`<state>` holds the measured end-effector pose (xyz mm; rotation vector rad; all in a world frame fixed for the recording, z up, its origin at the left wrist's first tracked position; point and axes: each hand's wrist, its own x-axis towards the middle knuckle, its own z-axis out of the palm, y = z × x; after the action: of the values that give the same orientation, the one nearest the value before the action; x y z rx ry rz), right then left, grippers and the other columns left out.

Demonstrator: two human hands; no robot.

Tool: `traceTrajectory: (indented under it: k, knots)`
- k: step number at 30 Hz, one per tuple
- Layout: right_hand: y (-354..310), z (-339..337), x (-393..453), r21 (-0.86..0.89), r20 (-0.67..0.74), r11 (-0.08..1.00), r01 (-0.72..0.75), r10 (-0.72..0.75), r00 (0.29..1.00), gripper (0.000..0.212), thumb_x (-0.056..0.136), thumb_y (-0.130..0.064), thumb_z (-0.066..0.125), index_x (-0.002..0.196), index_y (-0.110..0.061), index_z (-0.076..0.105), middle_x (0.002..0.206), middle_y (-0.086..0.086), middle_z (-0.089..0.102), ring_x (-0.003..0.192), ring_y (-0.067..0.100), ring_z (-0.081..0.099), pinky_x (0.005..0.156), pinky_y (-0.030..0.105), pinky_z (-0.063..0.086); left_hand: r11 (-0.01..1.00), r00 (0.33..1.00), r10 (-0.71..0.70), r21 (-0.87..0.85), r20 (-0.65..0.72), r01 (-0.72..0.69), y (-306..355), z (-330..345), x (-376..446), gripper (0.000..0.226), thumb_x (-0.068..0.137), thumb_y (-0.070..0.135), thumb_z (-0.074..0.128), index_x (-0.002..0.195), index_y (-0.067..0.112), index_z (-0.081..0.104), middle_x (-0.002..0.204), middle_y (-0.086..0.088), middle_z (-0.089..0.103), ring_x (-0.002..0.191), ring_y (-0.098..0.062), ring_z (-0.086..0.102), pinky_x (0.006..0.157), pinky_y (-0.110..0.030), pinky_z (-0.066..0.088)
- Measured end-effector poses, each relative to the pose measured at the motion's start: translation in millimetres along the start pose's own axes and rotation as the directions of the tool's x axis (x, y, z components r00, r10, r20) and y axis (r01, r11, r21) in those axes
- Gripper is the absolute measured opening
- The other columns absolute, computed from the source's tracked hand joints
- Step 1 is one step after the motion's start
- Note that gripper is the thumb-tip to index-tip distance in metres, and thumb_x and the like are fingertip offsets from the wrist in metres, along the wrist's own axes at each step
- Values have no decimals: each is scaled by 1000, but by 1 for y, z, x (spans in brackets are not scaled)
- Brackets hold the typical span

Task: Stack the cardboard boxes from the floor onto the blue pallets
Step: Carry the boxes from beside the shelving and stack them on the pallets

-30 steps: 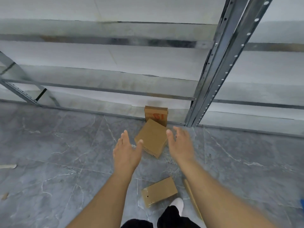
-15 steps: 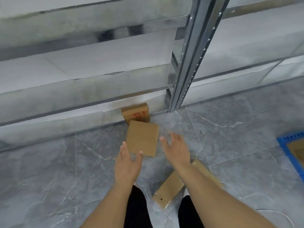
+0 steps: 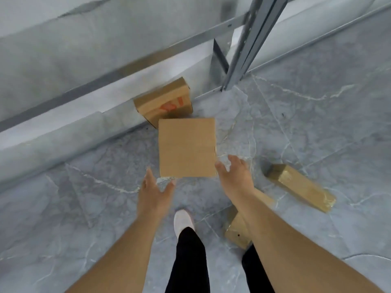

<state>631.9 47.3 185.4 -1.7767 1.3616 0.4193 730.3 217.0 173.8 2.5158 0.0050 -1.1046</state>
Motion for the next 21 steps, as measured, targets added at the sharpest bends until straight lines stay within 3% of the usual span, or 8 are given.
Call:
traceTrajectory:
  k: [7,12,16,19,21]
  knots:
    - [66,95,108,-61,59,993,-96,100,993,62,94,-42,42,146,-13,24,150,11,27,134,31,33,102,42,35,999,999,-41,1,-13,41,-49,78,122,83,88,40,57,150,17,7,156,-8,17,141,-28,23,109,-39,25]
    - [98,136,153,18,107,995,-99,96,990,56,96,-38,41,141,-7,30,142,14,40,129,32,40,100,41,36,998,995,-60,26,-78,62,-67,113,183,77,85,40,60,145,8,25,145,-15,39,130,-33,41,107,-39,34]
    - [111,148,164,88,127,993,-73,62,990,37,97,-26,41,130,-9,42,126,13,53,113,32,51,87,39,41,998,988,-59,-47,-140,53,-72,128,194,66,80,32,67,136,9,41,133,-12,53,120,-28,52,99,-33,40]
    - [114,138,158,111,119,991,-78,65,991,34,97,-20,40,129,-10,41,123,14,54,110,32,52,75,33,36,996,990,-68,-74,-127,59,-67,128,179,63,77,23,71,132,7,43,131,-12,54,117,-28,54,100,-33,42]
    - [114,121,148,122,128,990,-74,58,990,36,96,-18,40,131,-11,39,123,14,54,110,33,52,76,34,36,994,992,-61,-98,-111,50,-59,123,160,63,76,18,72,130,8,44,130,-11,54,116,-27,54,100,-32,41]
